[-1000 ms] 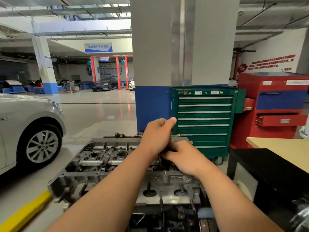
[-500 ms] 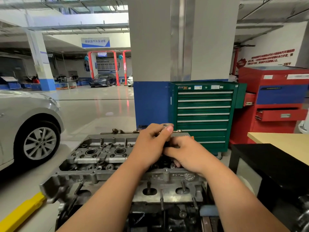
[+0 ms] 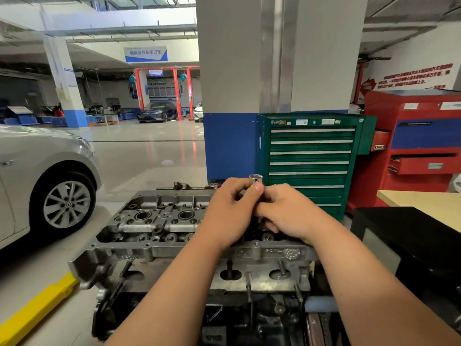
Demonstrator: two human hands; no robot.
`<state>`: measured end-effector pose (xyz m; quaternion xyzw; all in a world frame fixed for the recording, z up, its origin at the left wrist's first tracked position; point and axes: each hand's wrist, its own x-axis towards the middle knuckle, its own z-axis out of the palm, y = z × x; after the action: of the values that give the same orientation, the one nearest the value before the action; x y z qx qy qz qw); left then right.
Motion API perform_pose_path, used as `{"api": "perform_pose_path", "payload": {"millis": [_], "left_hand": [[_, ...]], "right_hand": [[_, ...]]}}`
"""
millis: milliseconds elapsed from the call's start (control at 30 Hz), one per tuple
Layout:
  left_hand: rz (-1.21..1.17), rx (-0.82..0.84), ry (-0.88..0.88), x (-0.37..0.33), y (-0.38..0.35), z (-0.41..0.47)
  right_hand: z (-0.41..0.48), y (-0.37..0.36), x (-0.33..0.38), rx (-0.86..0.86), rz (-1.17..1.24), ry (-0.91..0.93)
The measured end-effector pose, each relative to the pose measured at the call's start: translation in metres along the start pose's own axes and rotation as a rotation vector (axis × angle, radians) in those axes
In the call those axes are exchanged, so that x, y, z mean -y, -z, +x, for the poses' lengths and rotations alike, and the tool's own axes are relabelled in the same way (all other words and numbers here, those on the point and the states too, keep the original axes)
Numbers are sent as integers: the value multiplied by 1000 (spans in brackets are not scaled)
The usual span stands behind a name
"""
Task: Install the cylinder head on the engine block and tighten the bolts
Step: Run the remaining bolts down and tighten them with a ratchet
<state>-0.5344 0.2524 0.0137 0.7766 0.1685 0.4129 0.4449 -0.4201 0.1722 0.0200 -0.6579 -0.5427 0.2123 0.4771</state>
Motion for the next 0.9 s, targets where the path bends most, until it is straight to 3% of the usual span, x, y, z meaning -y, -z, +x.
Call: {"api": "perform_pose_path", "payload": {"millis": [167,267,467,667,900], "left_hand": [[-43,8,76,1,-1,1],[-20,1,29,2,-1,1],[-45,-57,0,3,2,-2],[-30,14,11,0,2,-4],[-55,-17,38,-1,2,-3]], "right_hand": [[-4,-5,-1,-95,-76,97],[-1,-6,1,-82,-127,100],[-8,0,-8,-36,0,92],[-9,-2,-10,-51,38,161],[-7,-3,-9,-29,-64,155]]}}
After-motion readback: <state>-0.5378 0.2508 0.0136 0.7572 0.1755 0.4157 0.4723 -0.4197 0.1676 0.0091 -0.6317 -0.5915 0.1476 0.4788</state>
